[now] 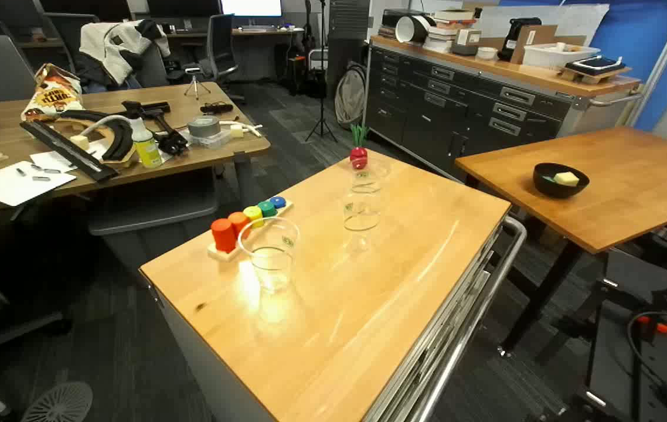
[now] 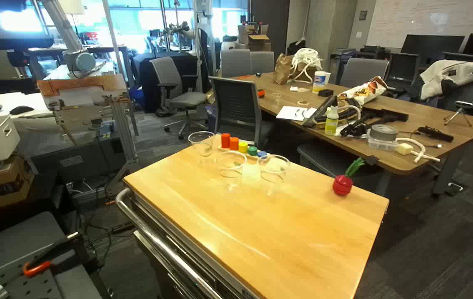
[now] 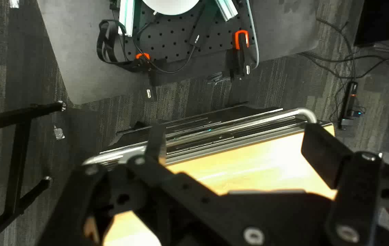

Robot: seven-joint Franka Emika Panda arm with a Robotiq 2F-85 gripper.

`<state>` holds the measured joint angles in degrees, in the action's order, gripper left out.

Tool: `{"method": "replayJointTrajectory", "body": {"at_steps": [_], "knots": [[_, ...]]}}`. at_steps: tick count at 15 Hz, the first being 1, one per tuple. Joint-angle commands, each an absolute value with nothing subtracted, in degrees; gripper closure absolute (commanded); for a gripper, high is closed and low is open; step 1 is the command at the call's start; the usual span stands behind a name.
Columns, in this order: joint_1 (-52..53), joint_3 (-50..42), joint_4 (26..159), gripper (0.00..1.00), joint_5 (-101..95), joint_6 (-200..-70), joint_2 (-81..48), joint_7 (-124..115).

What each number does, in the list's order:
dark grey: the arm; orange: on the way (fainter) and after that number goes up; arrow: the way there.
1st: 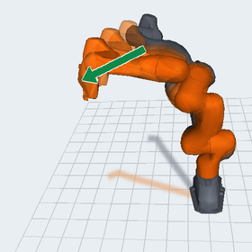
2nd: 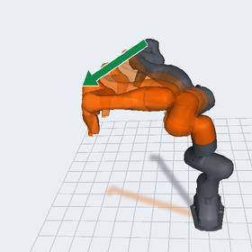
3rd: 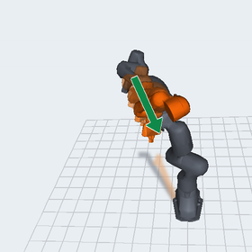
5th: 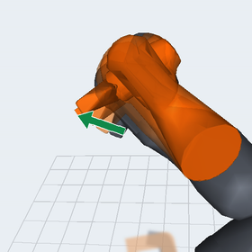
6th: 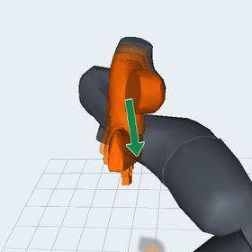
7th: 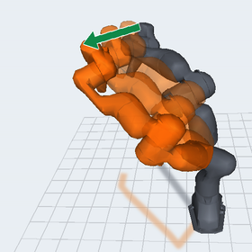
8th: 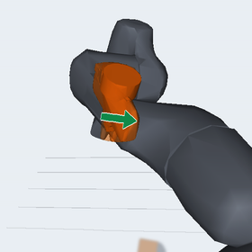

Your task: Stack the clear cups together

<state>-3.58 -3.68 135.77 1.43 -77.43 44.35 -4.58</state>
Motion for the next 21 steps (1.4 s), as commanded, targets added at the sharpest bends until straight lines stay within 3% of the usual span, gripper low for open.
{"method": "replayJointTrajectory", "body": {"at_steps": [1, 13, 21], "knots": [[-4.16, -3.30, 135.50, 0.00, 1.63, -77.39, 44.27, -4.24], [-4.16, -3.31, 135.21, 0.00, 1.63, -77.39, 44.52, -4.24], [-2.70, -3.96, 120.80, 0.00, 1.64, -80.02, 24.88, 0.14]]}}
